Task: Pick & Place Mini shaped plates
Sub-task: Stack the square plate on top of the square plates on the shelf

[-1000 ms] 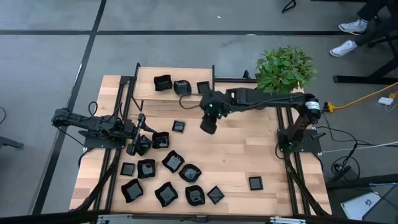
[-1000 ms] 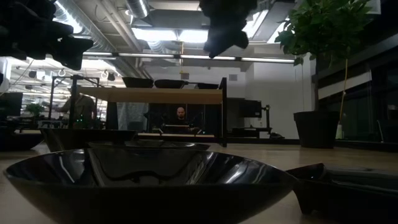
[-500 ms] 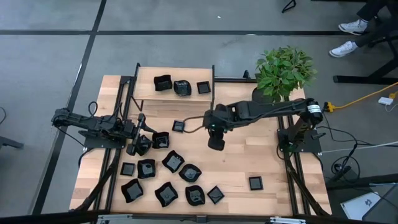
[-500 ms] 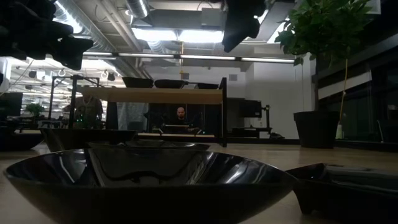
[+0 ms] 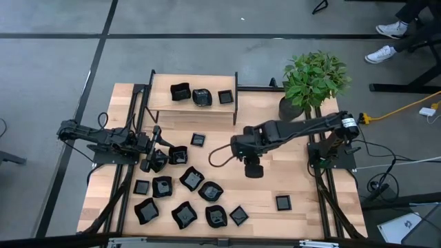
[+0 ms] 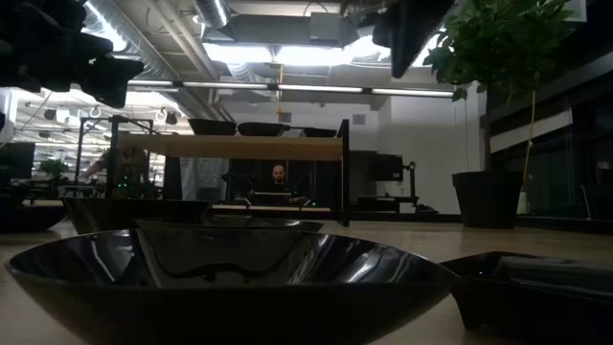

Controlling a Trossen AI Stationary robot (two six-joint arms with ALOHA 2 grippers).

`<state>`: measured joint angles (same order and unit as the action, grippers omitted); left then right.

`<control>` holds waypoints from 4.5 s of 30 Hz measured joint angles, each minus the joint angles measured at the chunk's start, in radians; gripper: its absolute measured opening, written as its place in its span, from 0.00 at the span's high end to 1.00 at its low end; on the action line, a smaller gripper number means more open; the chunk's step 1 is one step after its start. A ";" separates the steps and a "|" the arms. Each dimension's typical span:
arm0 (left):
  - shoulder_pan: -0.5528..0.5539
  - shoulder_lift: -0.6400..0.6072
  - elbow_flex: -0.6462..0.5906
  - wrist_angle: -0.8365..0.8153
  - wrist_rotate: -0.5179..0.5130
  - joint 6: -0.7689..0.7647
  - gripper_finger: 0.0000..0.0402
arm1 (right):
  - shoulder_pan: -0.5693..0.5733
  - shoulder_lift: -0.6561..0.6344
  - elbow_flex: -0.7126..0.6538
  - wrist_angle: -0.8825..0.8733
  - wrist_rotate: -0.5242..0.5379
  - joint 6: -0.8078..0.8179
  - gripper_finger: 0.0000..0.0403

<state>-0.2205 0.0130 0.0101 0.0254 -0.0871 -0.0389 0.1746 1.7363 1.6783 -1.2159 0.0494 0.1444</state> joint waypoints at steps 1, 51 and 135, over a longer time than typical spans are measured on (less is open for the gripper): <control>0.000 0.000 0.000 0.000 0.000 0.000 0.48 | 0.006 0.000 0.000 -0.014 0.000 0.000 0.65; 0.000 0.000 0.000 0.000 0.001 0.000 0.48 | 0.289 -0.314 -0.637 0.213 -0.271 0.356 0.65; 0.000 0.000 0.000 0.000 0.001 0.000 0.48 | 0.355 -0.176 -0.916 0.699 -0.358 0.413 0.99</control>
<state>-0.2203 0.0129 0.0101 0.0256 -0.0856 -0.0387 0.5292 1.5600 0.7628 -0.5165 -0.3084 0.5569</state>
